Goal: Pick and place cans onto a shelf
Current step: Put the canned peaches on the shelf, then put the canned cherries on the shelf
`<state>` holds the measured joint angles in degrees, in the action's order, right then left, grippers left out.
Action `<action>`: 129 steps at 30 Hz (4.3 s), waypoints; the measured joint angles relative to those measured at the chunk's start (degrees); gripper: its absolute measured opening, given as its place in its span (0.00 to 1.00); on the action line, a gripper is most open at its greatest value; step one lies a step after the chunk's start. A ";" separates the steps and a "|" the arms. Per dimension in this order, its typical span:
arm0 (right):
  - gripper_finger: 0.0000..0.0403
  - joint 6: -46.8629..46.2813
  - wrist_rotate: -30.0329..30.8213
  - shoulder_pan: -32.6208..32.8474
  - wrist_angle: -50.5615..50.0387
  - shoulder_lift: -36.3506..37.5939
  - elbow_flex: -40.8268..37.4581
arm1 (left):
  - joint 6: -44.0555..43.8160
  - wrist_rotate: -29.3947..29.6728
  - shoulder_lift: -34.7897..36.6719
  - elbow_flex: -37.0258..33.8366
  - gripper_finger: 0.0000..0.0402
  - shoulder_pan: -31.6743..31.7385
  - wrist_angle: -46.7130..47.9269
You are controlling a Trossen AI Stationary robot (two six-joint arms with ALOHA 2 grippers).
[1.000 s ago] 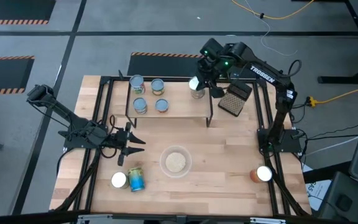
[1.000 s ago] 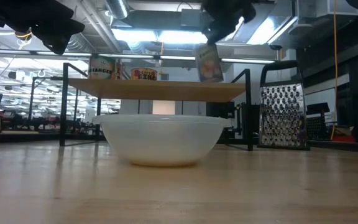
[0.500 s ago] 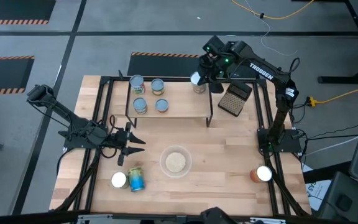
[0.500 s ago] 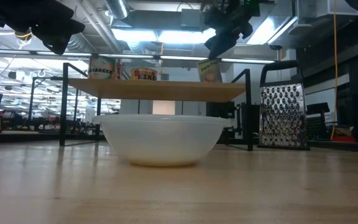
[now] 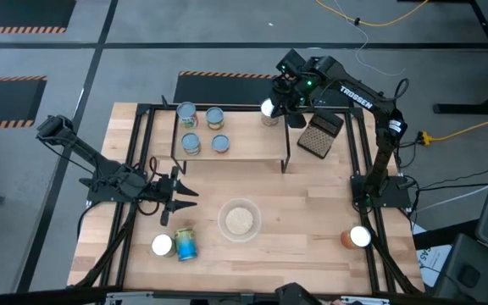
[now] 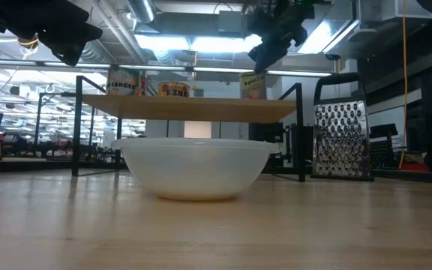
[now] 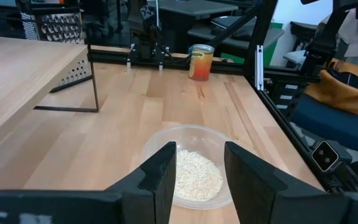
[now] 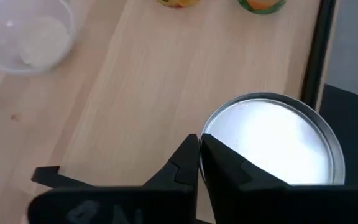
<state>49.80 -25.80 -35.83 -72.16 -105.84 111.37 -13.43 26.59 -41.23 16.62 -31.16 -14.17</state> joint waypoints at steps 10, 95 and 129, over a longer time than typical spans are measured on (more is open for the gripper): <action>0.07 -0.68 3.94 0.00 0.02 -0.04 0.00 | 0.00 0.00 0.00 0.00 0.32 0.02 0.00; 0.17 -6.72 -1.31 5.67 -4.55 2.38 4.33 | -6.34 -0.07 -0.02 0.04 0.32 0.02 -3.26; 0.17 -26.12 -0.19 45.62 20.96 -4.73 4.37 | -31.47 -18.81 5.63 9.44 0.32 0.02 38.67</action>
<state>23.69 -26.00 9.79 -51.19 -110.58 115.74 -44.90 7.78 -35.60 26.06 -31.14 24.49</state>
